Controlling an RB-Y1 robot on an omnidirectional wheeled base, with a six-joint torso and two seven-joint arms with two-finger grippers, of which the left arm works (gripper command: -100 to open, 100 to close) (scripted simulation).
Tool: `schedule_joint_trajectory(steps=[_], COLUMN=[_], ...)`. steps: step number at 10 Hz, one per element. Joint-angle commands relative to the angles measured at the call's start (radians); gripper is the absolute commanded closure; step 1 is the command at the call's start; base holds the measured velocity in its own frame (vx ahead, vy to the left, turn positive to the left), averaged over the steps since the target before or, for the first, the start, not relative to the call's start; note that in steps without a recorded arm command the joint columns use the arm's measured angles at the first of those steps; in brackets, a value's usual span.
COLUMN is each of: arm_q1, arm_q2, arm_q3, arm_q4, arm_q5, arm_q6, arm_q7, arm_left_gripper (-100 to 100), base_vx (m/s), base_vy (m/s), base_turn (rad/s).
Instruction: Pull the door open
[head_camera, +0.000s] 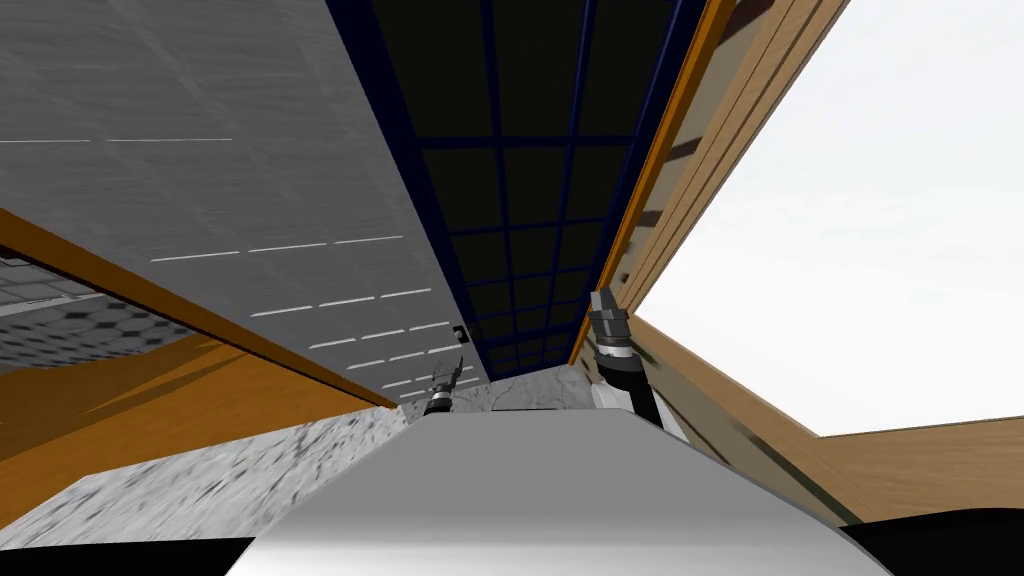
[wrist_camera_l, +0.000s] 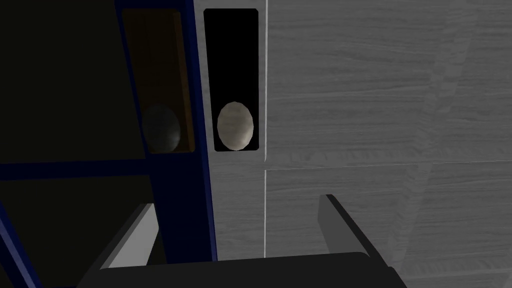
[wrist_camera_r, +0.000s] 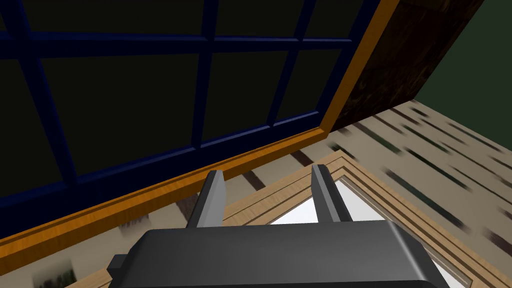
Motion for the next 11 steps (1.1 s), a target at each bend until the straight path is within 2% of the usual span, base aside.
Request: schedule_joint_trajectory(steps=[1,5,11], arm_q1=[0.014,0.046,0.101], arm_q2=[0.010,0.036,0.075], arm_q3=[0.012,0.052,0.156], arm_q4=[0.009,0.036,0.103], arm_q5=[0.005,0.021,0.066], arm_q6=[0.002,0.008,0.024], arm_q7=[-0.003,-0.013,-0.044], arm_left_gripper=[-100,-100,-100], base_vx=[-0.096,-0.174,-0.188], base_vy=[0.013,0.020,0.034], base_turn=[0.055,0.029,0.003])
